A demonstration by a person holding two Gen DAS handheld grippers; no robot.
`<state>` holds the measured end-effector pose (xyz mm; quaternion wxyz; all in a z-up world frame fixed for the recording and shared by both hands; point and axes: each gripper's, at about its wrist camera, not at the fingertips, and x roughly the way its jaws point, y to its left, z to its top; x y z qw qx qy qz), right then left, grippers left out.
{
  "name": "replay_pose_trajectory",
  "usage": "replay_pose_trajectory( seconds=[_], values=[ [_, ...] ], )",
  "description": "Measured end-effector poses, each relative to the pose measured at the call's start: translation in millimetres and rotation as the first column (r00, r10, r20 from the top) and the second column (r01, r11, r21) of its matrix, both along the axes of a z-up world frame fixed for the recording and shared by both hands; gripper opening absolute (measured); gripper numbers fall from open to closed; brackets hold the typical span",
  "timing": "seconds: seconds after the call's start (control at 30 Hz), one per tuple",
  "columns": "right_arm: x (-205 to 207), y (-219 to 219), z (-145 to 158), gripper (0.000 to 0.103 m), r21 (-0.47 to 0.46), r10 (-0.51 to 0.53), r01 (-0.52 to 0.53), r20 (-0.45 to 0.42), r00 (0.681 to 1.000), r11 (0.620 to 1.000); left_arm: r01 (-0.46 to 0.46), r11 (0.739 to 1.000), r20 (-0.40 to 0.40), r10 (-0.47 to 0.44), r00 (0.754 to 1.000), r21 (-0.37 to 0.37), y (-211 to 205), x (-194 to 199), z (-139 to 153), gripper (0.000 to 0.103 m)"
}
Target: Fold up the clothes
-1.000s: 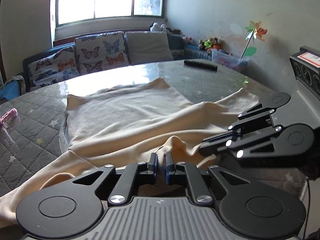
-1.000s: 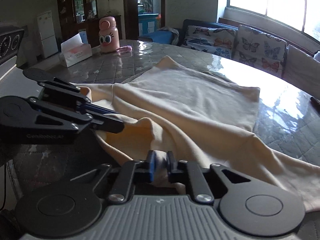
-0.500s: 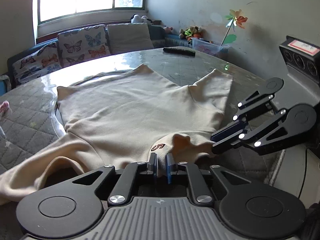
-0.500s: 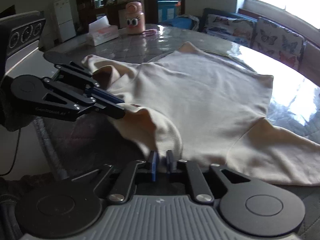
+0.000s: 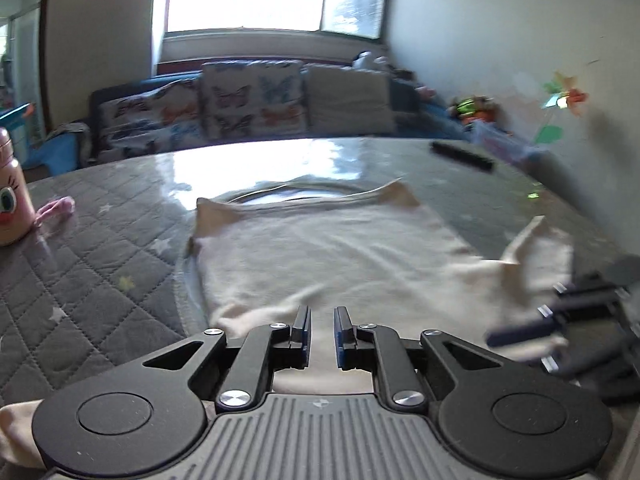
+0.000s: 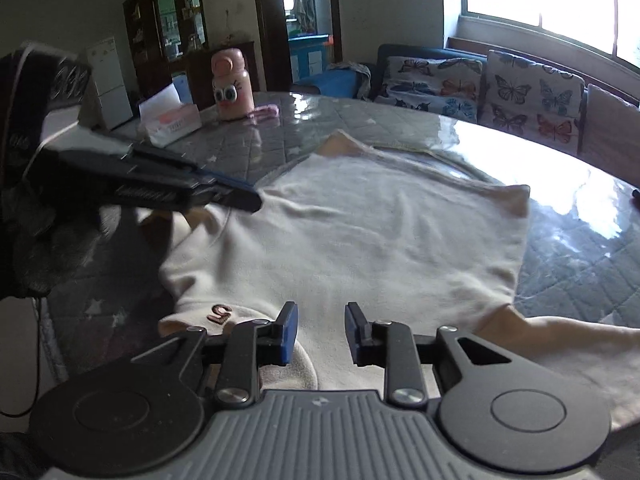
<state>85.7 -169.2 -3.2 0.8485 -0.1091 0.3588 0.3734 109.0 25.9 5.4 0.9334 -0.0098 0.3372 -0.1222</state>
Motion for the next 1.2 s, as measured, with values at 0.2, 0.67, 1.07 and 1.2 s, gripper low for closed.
replay_pose_trajectory(
  seconds=[0.2, 0.67, 1.07, 1.2],
  values=[
    [-15.1, 2.0, -13.0, 0.027, -0.02, 0.037, -0.037, 0.001, 0.999, 0.999, -0.106, 0.994, -0.06, 0.108, 0.992, 0.02, 28.4, 18.8, -23.7, 0.013],
    [53.5, -47.7, -16.0, 0.037, -0.015, -0.241, 0.242, 0.027, 0.97, 0.97, -0.103, 0.994, -0.038, 0.105, 0.994, 0.039, 24.8, 11.3, -23.0, 0.013],
    [-11.0, -32.5, -4.7, 0.047, -0.069, -0.093, 0.101, 0.114, 0.989, 0.992, 0.119, 0.989, 0.036, -0.122, 0.992, 0.094, -41.7, -34.6, -8.7, 0.045],
    [-35.5, -28.6, -11.7, 0.048, -0.135, -0.047, 0.067, 0.149, 0.988, 0.989, 0.206, 0.967, 0.041, -0.214, 0.976, 0.152, -64.7, -54.8, -17.3, 0.051]
  ],
)
